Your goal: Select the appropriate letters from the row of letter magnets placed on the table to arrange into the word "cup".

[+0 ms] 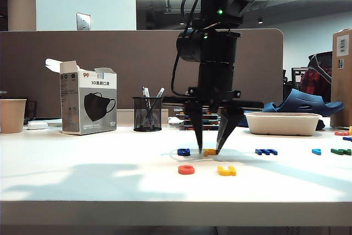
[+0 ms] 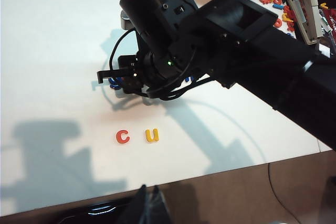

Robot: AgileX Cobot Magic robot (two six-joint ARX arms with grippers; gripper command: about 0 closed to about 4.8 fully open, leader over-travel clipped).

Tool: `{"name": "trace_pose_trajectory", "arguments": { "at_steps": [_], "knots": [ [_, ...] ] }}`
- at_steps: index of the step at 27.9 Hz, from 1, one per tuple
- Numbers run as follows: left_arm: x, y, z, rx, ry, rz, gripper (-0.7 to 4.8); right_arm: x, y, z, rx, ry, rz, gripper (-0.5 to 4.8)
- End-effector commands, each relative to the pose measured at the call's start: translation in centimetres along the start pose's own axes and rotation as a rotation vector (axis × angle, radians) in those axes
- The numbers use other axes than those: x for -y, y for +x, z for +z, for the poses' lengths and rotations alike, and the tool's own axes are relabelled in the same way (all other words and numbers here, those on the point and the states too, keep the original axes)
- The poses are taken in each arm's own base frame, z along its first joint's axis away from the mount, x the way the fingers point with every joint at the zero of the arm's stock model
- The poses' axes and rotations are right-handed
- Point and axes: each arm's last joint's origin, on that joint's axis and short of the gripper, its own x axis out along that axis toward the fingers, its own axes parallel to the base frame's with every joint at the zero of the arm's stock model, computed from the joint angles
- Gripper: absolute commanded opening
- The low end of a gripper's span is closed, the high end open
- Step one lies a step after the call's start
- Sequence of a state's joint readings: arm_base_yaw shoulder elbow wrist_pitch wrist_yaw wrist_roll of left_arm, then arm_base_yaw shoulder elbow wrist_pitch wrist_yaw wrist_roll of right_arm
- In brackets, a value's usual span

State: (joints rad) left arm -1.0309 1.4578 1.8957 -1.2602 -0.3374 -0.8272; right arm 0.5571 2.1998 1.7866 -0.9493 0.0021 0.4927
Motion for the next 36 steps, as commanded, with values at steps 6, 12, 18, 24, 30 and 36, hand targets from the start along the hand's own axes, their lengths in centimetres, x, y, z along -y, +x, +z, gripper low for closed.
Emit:
{"name": "trace_pose_trajectory", "arguments": {
  "at_steps": [6,12,18,24,30,36],
  "knots": [
    [0.0,-0.2,0.1,0.013,0.001,-0.005,-0.05,0.1,1.5,-0.5,-0.058,0.004,-0.005,1.41],
    [0.0,-0.2,0.1,0.013,0.001,-0.005,-0.05,0.1,1.5,-0.5,-0.058,0.004,-0.005,1.11],
    [0.0,-0.2,0.1,0.013,0.001,-0.005,-0.05,0.1,1.5,-0.5,-0.057,0.004,-0.004,1.13],
    [0.0,-0.2,0.1,0.013,0.001,-0.005,-0.05,0.1,1.5,-0.4,-0.048,0.005,0.000,1.16],
    [0.0,-0.2,0.1,0.013,0.001,-0.005,-0.05,0.2,1.2,-0.6,-0.078,0.005,-0.013,1.16],
    [0.0,-0.2,0.1,0.013,0.001,-0.005,-0.05,0.2,-0.2,-0.4,-0.039,0.006,0.000,1.16]
  ]
}}
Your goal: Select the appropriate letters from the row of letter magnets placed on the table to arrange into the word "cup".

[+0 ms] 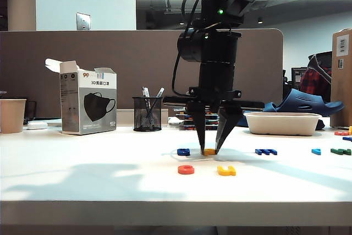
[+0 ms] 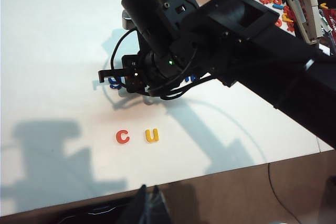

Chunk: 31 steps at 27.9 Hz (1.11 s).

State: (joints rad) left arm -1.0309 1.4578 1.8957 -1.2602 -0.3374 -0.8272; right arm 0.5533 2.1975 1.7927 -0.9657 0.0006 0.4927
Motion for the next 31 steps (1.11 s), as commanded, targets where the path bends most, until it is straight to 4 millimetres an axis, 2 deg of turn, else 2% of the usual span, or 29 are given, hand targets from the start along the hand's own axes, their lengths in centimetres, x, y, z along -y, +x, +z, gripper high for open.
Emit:
{"name": "trace_pose_trajectory", "arguments": {
  "at_steps": [1,5,19,31],
  "knots": [
    [0.0,-0.2,0.1,0.013,0.001,-0.005,-0.05,0.1,-0.2,-0.4,-0.022,0.003,0.009,1.16],
    [0.0,-0.2,0.1,0.013,0.001,-0.005,-0.05,0.1,-2.0,-0.3,0.021,0.004,0.032,1.16],
    [0.0,-0.2,0.1,0.013,0.001,-0.005,-0.05,0.7,-5.4,-0.9,0.063,-0.001,-0.002,1.16],
    [0.0,-0.2,0.1,0.013,0.001,-0.005,-0.05,2.7,-10.0,-1.7,0.109,-0.004,-0.013,1.16]
  ]
}}
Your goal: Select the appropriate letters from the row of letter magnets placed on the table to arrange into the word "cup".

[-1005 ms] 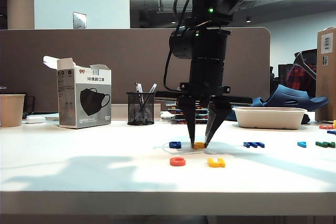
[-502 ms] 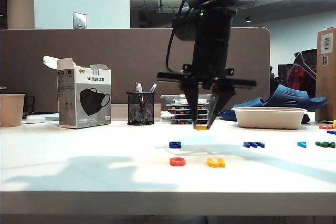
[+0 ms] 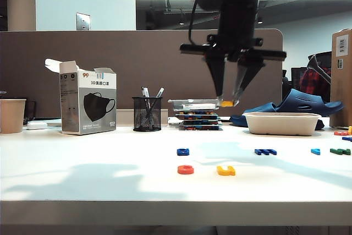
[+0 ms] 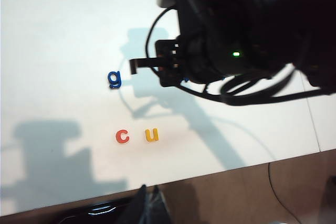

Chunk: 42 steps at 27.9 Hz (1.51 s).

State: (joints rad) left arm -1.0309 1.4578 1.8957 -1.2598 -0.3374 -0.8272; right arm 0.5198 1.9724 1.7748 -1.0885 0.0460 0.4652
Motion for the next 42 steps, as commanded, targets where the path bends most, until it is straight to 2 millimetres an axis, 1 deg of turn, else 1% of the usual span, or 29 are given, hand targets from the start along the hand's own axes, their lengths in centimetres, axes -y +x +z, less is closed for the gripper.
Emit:
{"name": "trace_pose_trajectory", "arguments": {
  "at_steps": [1,7,12,17,22,29,35,42],
  "knots": [
    [0.0,-0.2,0.1,0.013,0.001,-0.005,-0.05,0.5,-1.4,-0.3,0.015,-0.016,-0.002,1.16],
    [0.0,-0.2,0.1,0.013,0.001,-0.005,-0.05,1.2,-2.4,-1.7,0.032,-0.014,0.004,1.16],
    [0.0,-0.2,0.1,0.013,0.001,-0.005,-0.05,2.2,-2.2,-3.3,0.028,-0.006,-0.003,1.16],
    [0.0,-0.2,0.1,0.013,0.001,-0.005,-0.05,3.0,-1.7,-4.9,0.021,0.014,-0.006,1.16],
    [0.0,-0.2,0.1,0.012,0.001,-0.005,-0.05,3.5,-0.5,-6.0,-0.009,0.013,-0.022,1.16],
    [0.0,-0.2,0.1,0.013,0.001,-0.005,-0.05,3.8,1.9,-7.3,-0.034,0.013,-0.019,1.16],
    [0.0,-0.2,0.1,0.013,0.001,-0.005,-0.05,4.0,3.2,-8.0,-0.033,0.011,-0.018,1.16],
    [0.0,-0.2,0.1,0.012,0.001,-0.005,-0.05,4.1,4.7,-9.3,-0.053,-0.003,-0.025,1.16]
  ]
}}
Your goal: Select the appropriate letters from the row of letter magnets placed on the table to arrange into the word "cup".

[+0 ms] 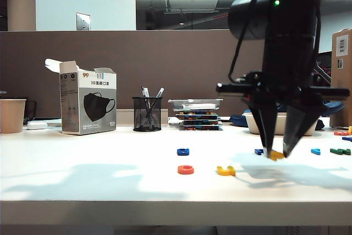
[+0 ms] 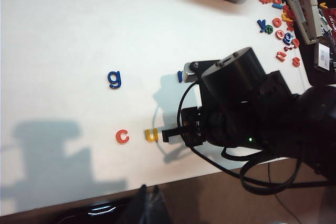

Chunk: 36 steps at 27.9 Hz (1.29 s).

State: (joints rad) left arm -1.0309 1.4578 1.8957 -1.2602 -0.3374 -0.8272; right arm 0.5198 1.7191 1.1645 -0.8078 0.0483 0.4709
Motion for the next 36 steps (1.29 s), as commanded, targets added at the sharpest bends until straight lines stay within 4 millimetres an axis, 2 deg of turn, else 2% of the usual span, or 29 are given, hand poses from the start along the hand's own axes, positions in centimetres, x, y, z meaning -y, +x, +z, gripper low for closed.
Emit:
{"name": "trace_pose_trajectory", "arguments": {
  "at_steps": [1,11,25,36],
  "knots": [
    [0.0,-0.2,0.1,0.013,0.001,-0.005,-0.05,-0.4,0.2,-0.3,0.014,-0.009,0.014,1.16],
    [0.0,-0.2,0.1,0.013,0.001,-0.005,-0.05,-0.9,0.4,-0.4,0.020,0.028,0.033,1.16],
    [0.0,-0.2,0.1,0.013,0.001,-0.005,-0.05,-0.4,1.8,-1.4,-0.011,0.027,0.027,1.16],
    [0.0,-0.2,0.1,0.013,0.001,-0.005,-0.05,-0.5,1.8,-1.3,0.002,0.026,0.036,1.16]
  ]
}}
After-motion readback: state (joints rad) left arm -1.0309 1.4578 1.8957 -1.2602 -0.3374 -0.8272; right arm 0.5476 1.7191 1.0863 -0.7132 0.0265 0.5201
